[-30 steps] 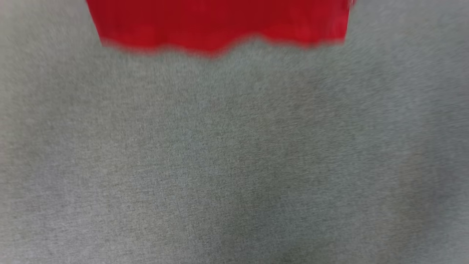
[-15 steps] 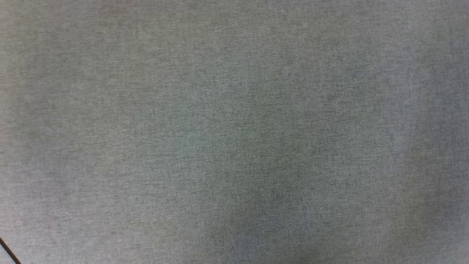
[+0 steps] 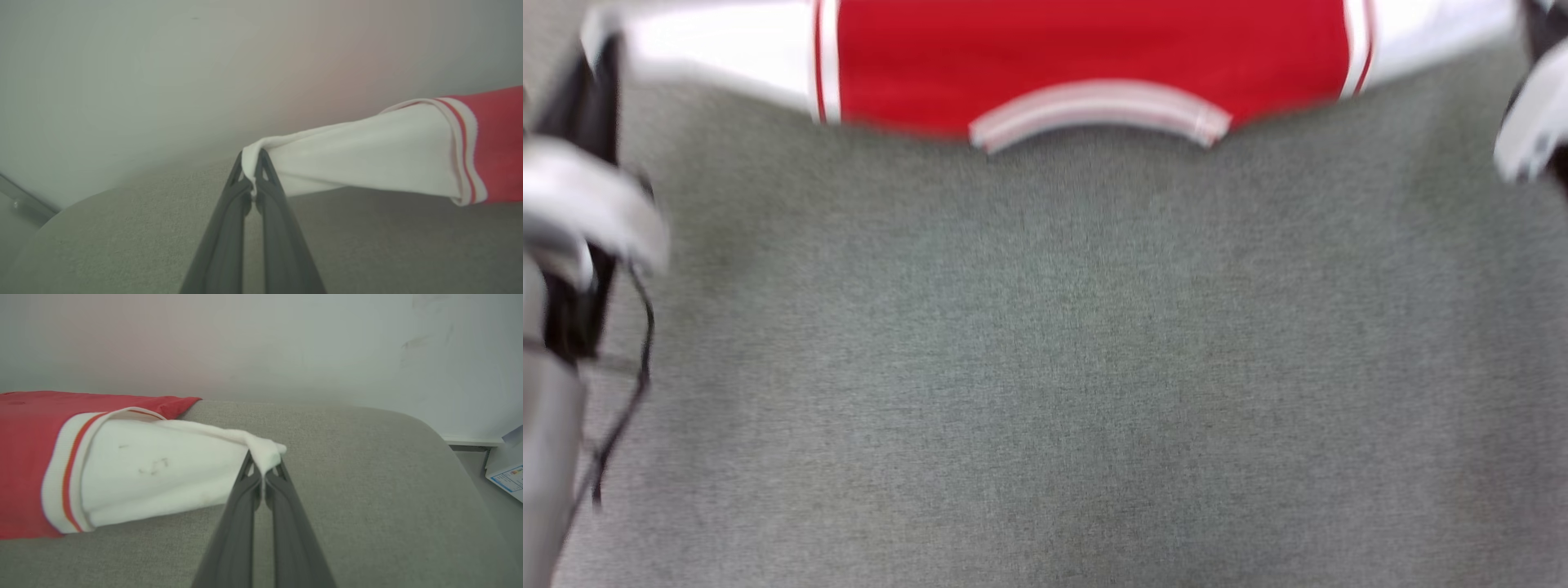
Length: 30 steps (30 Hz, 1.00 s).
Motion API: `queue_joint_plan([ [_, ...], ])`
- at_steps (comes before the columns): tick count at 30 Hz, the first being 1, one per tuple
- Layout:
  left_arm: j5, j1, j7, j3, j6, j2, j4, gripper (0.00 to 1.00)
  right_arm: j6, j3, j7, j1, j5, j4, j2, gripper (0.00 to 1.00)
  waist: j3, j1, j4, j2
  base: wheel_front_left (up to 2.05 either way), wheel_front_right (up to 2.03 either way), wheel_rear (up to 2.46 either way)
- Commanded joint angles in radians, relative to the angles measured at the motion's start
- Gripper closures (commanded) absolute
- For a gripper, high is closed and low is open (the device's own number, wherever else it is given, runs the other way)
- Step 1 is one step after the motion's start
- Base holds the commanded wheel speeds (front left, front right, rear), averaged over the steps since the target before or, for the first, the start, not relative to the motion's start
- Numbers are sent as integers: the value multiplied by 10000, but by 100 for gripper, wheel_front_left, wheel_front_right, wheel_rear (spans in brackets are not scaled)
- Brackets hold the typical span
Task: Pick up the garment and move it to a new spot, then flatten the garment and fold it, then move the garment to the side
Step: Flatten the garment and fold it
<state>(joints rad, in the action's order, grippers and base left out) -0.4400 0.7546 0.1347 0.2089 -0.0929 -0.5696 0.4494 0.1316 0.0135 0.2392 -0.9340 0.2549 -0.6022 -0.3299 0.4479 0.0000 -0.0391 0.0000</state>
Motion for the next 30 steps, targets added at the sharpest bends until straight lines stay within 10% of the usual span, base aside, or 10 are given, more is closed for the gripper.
queue_joint_plan([
  [1,-62,-317,24,-74,98,-156,-11,100,-17,15,62,316,123,99,-225,100,-475,0,46,0,0,0,0],
  [30,-2306,-9792,-3057,-139,861,-1404,-3862,100,-20,-1135,4922,9052,3196,4780,-1162,100,-3165,0,-172,0,0,0,0],
])
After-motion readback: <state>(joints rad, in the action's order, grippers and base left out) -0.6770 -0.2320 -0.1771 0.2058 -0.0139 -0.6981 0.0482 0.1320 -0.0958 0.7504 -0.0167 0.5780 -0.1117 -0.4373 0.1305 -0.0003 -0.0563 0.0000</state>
